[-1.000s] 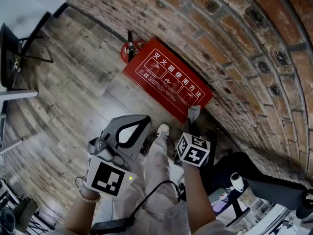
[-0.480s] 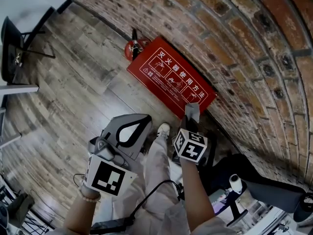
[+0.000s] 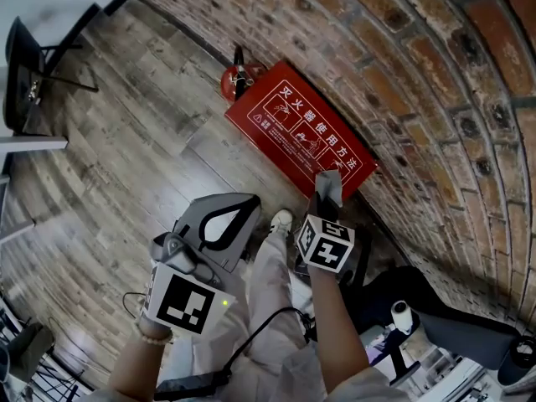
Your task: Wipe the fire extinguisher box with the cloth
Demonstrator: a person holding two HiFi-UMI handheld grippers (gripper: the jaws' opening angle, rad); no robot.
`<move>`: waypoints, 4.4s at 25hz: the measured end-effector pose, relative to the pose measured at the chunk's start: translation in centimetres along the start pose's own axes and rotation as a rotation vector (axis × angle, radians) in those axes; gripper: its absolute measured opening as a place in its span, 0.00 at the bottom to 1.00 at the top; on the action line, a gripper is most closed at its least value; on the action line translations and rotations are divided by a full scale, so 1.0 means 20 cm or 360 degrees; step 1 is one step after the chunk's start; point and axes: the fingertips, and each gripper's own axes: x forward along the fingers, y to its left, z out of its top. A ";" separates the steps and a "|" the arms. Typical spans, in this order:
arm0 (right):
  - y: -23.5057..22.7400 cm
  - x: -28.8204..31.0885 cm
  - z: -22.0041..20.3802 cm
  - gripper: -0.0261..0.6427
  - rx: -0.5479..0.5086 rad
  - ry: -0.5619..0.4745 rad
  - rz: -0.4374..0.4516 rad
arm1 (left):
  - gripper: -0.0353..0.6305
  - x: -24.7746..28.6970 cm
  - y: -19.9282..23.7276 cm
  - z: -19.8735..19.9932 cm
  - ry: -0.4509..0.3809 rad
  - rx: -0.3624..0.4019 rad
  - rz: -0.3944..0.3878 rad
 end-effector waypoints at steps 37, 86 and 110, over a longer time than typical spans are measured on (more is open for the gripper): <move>0.33 0.20 0.21 0.07 -0.0135 -0.0038 0.0144 | 0.05 -0.10 0.19 -0.12 0.0016 -0.0111 0.0147; 0.97 0.47 0.50 0.07 -0.0621 -0.0038 0.0562 | 0.05 -0.21 0.41 -0.28 0.0042 -0.0214 0.0311; 1.04 0.43 0.58 0.07 -0.0814 -0.0148 0.0626 | 0.05 -0.26 0.38 -0.25 0.0030 -0.0200 0.0375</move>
